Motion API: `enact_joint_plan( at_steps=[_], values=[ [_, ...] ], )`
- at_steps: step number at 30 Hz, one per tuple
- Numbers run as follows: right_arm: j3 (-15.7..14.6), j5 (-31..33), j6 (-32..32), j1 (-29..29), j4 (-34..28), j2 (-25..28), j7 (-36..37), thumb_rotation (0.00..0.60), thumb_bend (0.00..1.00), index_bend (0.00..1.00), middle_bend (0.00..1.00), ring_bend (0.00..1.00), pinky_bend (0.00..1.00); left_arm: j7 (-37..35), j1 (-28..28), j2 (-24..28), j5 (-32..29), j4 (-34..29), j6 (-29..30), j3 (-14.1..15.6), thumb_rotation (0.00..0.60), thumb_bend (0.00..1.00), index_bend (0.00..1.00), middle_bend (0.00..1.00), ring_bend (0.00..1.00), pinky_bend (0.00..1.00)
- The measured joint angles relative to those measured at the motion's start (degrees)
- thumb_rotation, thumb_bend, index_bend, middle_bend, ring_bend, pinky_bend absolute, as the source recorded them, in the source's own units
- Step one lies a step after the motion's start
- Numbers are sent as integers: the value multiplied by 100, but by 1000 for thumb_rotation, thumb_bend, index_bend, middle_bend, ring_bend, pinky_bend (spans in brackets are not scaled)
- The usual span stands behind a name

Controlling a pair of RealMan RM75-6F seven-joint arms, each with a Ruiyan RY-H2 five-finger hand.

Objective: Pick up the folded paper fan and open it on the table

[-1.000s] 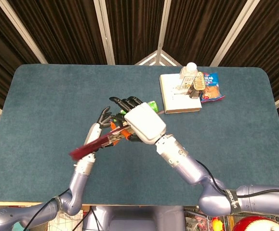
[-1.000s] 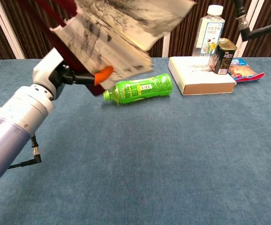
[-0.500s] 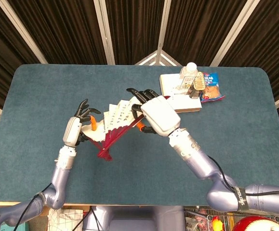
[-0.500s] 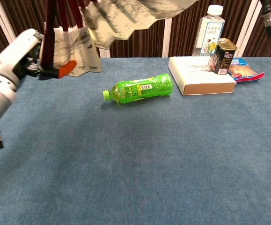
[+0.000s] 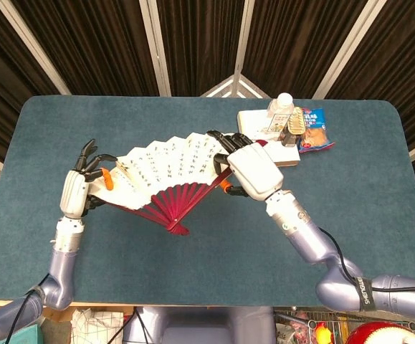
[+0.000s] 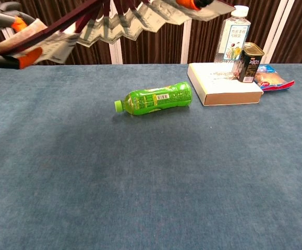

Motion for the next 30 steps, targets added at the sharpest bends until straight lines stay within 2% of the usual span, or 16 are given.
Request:
enact_joint_plan(
  at_steps=[14,16,18,20,21,23,30],
  values=[
    [-237,-228,-35,-175,372,-133,244,600,501,889,146,235,226,38,165,37,111,741,404,200,600,510,726,323,0,138],
    [-269,-252,-49,-196,427,-154,286,600,476,786,144,221,216,25,182,8,101,855,467,205,600,509,727,324,0,138],
    [-324,-281,-102,-211,476,-165,307,600,358,492,115,177,184,18,189,-25,96,970,537,205,600,509,727,324,0,138],
    [-388,-284,-196,-213,505,-145,261,600,265,272,84,151,162,29,187,-48,96,1068,579,207,600,509,726,324,0,138],
    [-414,-261,-253,-211,508,-127,228,600,243,202,78,147,157,46,182,-61,98,1132,600,211,600,509,725,324,0,138],
    [-465,-142,-416,-197,494,-66,153,600,231,136,76,146,155,99,174,-77,107,1224,627,224,600,510,725,323,0,138],
    [-601,199,-615,-194,533,82,-133,600,230,72,62,143,152,470,131,-181,183,1693,785,297,600,510,727,324,0,135]
  ],
)
